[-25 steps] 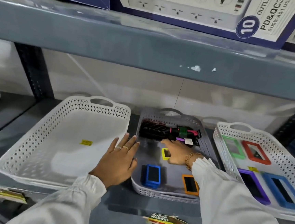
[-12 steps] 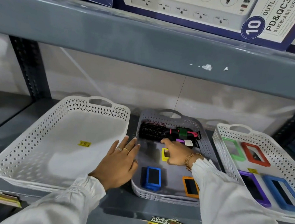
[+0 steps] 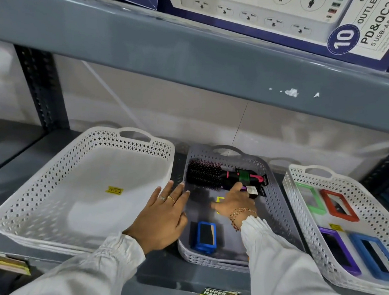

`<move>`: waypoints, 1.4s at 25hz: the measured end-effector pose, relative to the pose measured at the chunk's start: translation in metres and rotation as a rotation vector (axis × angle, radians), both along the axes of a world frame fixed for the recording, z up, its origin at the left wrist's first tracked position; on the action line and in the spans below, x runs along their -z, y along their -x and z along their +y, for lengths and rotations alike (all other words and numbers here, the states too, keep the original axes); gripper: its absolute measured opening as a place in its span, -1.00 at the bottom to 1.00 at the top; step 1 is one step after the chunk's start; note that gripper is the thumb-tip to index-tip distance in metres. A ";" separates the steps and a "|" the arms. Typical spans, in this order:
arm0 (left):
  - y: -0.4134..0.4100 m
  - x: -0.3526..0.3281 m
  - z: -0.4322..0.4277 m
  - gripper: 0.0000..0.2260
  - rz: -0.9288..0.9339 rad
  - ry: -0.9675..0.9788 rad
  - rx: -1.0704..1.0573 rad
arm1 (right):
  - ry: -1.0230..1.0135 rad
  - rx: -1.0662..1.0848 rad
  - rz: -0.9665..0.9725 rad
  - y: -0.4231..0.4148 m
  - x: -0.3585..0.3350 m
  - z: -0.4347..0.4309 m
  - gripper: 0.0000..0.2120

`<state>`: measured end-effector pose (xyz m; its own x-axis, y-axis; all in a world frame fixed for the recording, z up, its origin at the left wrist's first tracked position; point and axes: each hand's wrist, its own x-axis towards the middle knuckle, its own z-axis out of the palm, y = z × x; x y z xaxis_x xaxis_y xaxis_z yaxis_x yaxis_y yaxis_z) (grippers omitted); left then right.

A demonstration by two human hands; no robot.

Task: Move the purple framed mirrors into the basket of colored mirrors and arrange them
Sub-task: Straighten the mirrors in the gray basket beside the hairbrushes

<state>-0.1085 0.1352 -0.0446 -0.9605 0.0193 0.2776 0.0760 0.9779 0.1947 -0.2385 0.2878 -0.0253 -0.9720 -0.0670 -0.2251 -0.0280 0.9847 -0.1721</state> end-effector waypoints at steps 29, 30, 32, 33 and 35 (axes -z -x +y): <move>0.000 -0.004 0.002 -0.30 -0.029 -0.014 0.013 | -0.061 -0.733 -0.095 -0.070 -0.022 0.005 -0.18; 0.001 -0.004 0.002 -0.31 -0.022 -0.007 0.010 | -0.065 -0.735 -0.093 -0.069 -0.021 0.005 -0.18; 0.001 -0.004 0.003 -0.28 -0.048 -0.010 0.015 | -0.068 -0.734 -0.094 -0.068 -0.020 0.005 -0.21; 0.000 -0.005 0.002 -0.25 -0.069 -0.015 0.014 | -0.069 -0.734 -0.097 -0.067 -0.020 0.005 -0.21; -0.001 -0.007 0.002 -0.23 -0.091 -0.011 0.010 | -0.067 -0.733 -0.107 -0.066 -0.018 0.004 -0.19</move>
<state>-0.1079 0.1370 -0.0373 -0.9816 0.0262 0.1893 0.0669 0.9750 0.2119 -0.1726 0.2917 -0.0076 -0.6559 -0.6726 -0.3427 -0.6682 0.7285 -0.1509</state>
